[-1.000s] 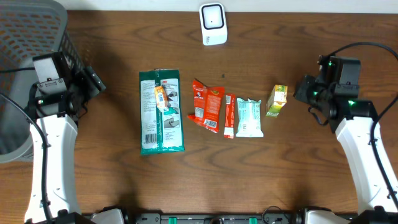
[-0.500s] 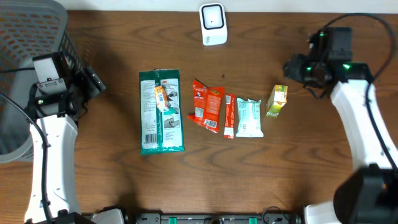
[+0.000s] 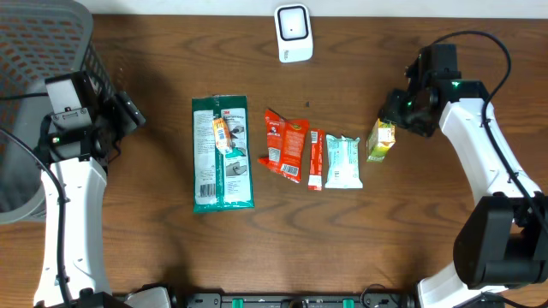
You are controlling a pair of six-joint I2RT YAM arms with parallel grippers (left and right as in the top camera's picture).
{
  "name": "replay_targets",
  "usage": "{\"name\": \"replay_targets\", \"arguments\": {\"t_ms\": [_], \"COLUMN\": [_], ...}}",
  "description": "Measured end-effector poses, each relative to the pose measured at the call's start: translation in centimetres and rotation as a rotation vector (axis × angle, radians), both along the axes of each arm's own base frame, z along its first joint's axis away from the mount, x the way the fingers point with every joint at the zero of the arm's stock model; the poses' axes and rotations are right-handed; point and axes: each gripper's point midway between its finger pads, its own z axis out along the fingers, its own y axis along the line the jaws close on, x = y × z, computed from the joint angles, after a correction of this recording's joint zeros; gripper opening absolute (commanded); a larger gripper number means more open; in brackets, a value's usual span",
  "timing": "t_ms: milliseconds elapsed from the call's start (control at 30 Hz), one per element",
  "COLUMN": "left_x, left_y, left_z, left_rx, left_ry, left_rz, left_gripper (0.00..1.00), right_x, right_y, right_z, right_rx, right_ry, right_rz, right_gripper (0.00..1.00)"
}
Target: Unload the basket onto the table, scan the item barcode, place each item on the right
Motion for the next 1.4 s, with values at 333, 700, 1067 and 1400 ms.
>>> {"name": "replay_targets", "arguments": {"t_ms": [333, 700, 1067, 1400], "left_x": [0.0, 0.0, 0.0, 0.0], "left_y": [0.0, 0.0, 0.0, 0.0], "left_z": [0.0, 0.0, 0.0, 0.0], "left_rx": [0.000, 0.000, 0.000, 0.000], "left_ry": [0.000, 0.000, 0.000, 0.000], "left_rz": [0.000, 0.000, 0.000, 0.000], "left_gripper": [0.88, 0.88, 0.88, 0.88], "right_x": [-1.7, -3.8, -6.0, -7.6], "right_y": [0.1, -0.7, -1.9, -2.4], "right_z": [-0.5, -1.1, -1.5, -1.5], "right_rx": [-0.004, -0.060, -0.140, -0.165], "right_ry": [0.073, 0.152, 0.239, 0.307], "right_rz": [0.009, 0.053, 0.095, 0.098], "right_gripper": [0.33, 0.34, 0.37, 0.39]}}
